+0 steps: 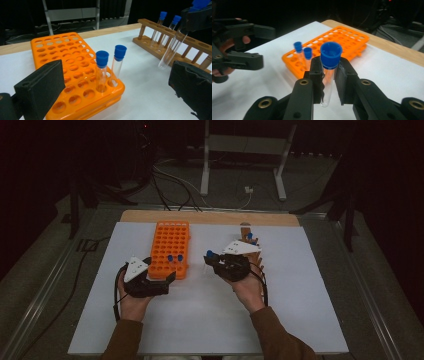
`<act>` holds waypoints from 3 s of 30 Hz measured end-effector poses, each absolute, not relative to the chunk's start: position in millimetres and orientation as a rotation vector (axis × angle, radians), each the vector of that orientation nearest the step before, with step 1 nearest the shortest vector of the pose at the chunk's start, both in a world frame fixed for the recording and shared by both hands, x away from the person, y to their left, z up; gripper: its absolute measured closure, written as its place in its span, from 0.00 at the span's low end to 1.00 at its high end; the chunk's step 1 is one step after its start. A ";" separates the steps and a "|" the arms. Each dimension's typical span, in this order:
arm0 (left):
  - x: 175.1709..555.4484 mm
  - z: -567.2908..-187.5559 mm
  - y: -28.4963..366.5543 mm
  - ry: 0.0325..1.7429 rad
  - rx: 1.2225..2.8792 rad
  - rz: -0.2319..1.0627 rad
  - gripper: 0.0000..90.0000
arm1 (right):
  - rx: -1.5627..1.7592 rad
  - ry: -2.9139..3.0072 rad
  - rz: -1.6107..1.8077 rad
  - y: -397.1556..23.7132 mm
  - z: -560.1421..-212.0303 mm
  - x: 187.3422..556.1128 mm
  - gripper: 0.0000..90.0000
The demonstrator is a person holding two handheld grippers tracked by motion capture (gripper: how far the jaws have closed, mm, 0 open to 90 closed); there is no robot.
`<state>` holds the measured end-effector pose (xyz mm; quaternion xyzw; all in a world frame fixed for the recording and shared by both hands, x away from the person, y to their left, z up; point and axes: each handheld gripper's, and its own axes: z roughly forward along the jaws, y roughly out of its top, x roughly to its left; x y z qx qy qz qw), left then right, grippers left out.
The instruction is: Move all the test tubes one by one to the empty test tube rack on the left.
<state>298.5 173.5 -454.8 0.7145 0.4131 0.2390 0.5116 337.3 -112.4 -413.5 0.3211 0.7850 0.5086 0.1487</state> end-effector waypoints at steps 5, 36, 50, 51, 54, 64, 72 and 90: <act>297.5 -455.1 166.2 0.966 1.742 0.569 0.01 | 0.899 2.289 1.480 -98.2 -414.0 334.8 0.86; 286.1 -450.9 145.9 0.764 1.820 0.561 0.84 | 0.786 2.418 1.529 -40.9 -410.3 321.7 0.86; 291.3 -452.8 166.3 0.862 1.746 0.558 0.87 | 0.893 2.298 1.551 -67.7 -400.2 328.0 0.17; 291.6 -452.5 167.9 0.870 1.735 0.561 0.87 | 0.904 2.286 1.541 -71.5 -399.6 328.9 0.17; 292.3 -451.8 172.0 0.888 1.724 0.571 0.87 | 0.918 2.265 1.506 -82.9 -399.4 330.9 0.13; 302.6 -452.5 178.2 0.937 1.711 0.617 0.87 | 0.942 2.230 1.389 -118.8 -403.0 328.5 0.05; 320.2 -458.5 178.6 0.983 1.710 0.643 0.87 | 0.954 2.190 1.379 -147.3 -400.7 324.8 0.03; 338.9 -475.2 173.1 1.054 1.701 0.666 0.87 | 1.019 2.103 1.391 -195.0 -400.8 318.9 0.03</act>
